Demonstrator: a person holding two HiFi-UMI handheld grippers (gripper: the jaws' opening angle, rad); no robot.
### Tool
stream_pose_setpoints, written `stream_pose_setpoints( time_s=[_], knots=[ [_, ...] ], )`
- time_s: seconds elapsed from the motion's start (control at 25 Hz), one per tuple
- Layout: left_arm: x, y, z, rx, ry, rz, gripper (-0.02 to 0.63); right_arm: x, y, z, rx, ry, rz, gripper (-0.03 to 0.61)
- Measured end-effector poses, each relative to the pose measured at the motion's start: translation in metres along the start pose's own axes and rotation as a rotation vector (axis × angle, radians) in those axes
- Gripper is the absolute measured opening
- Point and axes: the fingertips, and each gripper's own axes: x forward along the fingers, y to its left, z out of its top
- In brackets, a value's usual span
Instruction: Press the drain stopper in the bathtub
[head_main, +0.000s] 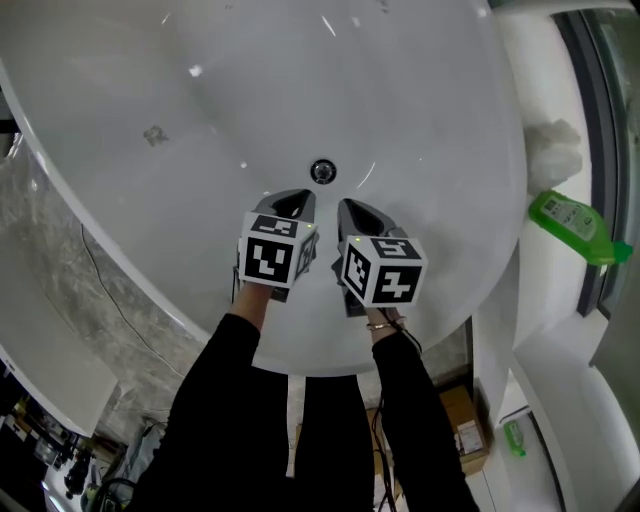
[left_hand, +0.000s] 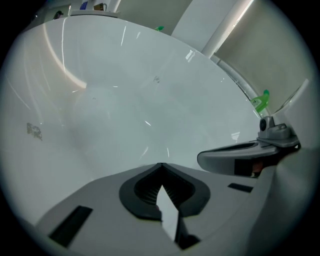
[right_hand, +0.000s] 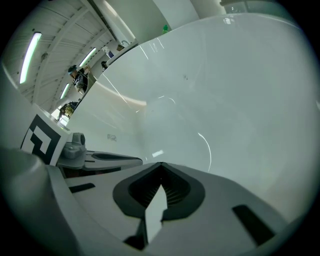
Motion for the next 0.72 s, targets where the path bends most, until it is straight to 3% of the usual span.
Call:
stream_pose_setpoints(
  time_s=[0.72],
  knots=[
    [-0.066,-0.016,-0.009,-0.001,-0.033,-0.023,0.008,-0.046,0.025,-0.024,0.006,-0.011,-0.033,0.002]
  ],
)
